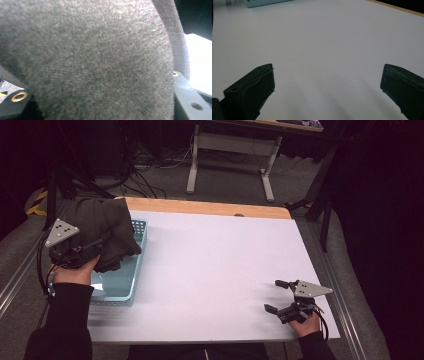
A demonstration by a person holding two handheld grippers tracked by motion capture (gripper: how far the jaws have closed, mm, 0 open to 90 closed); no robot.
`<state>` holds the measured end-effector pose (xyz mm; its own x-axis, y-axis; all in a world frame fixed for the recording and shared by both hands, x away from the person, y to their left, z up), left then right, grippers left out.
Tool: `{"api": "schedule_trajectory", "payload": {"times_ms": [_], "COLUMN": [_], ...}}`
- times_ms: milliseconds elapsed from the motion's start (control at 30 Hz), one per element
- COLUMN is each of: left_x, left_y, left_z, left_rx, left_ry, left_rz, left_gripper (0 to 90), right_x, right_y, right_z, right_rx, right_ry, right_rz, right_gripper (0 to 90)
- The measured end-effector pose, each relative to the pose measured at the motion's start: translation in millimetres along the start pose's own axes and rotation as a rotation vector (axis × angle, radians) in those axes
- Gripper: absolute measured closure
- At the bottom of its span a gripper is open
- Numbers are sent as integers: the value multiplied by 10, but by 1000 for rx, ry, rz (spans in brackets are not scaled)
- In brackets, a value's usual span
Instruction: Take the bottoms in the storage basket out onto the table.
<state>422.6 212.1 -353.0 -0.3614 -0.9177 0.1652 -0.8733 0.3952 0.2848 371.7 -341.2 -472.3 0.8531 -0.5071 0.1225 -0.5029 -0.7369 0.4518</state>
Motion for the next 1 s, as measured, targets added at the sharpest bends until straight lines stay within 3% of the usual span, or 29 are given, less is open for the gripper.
{"api": "schedule_trajectory", "payload": {"times_ms": [467,1000], "left_x": [203,641], "left_y": [19,-17], "left_z": [-206,-454], "left_rx": [30,57], "left_ry": [-43,-114], "left_rz": [42,105], "left_gripper": [539,531], "right_x": [-3,-2], "right_y": [-4,-2], "right_z": [1,0], "right_rx": [-1,2], "right_ry": [0,-1], "right_rz": [-3,-5], "right_gripper": [0,0]}}
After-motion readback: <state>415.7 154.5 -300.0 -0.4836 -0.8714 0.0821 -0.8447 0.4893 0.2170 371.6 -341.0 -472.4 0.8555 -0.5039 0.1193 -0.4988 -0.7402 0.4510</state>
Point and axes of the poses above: each handheld gripper's, and its own axes: y roughly backward along the jaws, z roughly out of its underside, x roughly to its right, the point moved 6 cm from there along -y, roughly forward along the jaws, and after that the axes turned 6 degrees about y, right-handed, at the moved point
